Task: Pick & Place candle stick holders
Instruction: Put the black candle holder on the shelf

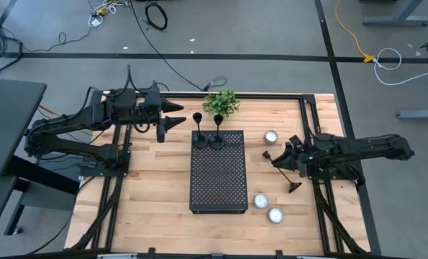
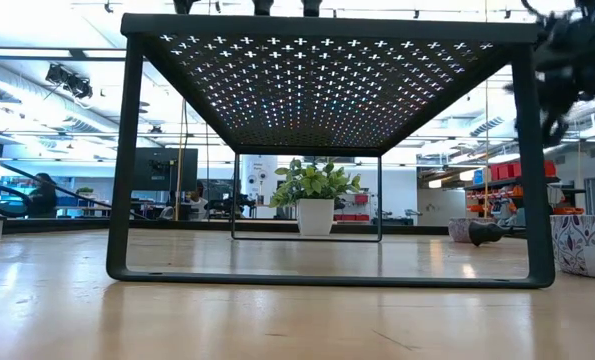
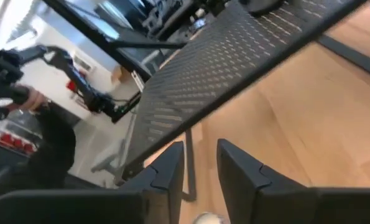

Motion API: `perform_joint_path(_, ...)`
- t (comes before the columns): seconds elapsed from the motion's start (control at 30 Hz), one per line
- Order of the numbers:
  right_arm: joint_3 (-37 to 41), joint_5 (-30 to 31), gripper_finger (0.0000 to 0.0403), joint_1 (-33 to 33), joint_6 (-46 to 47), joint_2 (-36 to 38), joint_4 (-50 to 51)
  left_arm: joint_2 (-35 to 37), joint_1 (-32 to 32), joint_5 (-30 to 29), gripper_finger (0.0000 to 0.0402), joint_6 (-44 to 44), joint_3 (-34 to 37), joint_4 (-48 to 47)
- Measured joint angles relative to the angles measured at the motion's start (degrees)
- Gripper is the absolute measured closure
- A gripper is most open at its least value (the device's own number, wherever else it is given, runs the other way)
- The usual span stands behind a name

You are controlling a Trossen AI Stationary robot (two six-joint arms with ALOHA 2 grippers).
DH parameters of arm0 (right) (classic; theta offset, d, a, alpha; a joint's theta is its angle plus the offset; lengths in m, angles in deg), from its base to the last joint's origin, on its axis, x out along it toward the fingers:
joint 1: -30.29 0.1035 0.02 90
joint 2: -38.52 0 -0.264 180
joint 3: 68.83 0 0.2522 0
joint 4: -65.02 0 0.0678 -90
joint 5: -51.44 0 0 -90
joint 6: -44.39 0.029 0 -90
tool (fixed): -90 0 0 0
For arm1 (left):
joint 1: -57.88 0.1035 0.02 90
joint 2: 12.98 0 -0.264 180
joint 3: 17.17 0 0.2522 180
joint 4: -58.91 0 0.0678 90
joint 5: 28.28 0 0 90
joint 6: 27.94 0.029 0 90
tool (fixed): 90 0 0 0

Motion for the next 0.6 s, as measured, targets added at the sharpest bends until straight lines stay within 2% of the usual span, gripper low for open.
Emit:
perform_joint_path(0.13,-11.23,5.27,0.0323,2.98,0.45,-10.20,17.31,0.29,0.02,0.00,0.0193,-0.13,0.00,-0.31)
perform_joint_path(0.27,-19.62,7.07,0.0332,5.30,8.45,-22.34,34.51,0.48,0.01,0.00,0.0193,-0.16,0.00,-0.84)
perform_joint_path(0.37,-23.26,3.38,0.0333,6.31,14.04,-30.33,39.30,0.86,0.00,0.01,0.0193,-0.17,0.02,-1.50)
perform_joint_path(0.47,-25.25,-0.70,0.0332,6.74,15.31,-37.08,41.20,1.02,0.02,0.00,0.0193,-0.18,0.01,-2.12)
perform_joint_path(0.6,-26.66,1.22,0.0333,6.44,14.54,-43.89,45.65,1.27,0.02,0.00,0.0193,-0.18,0.00,-2.47)
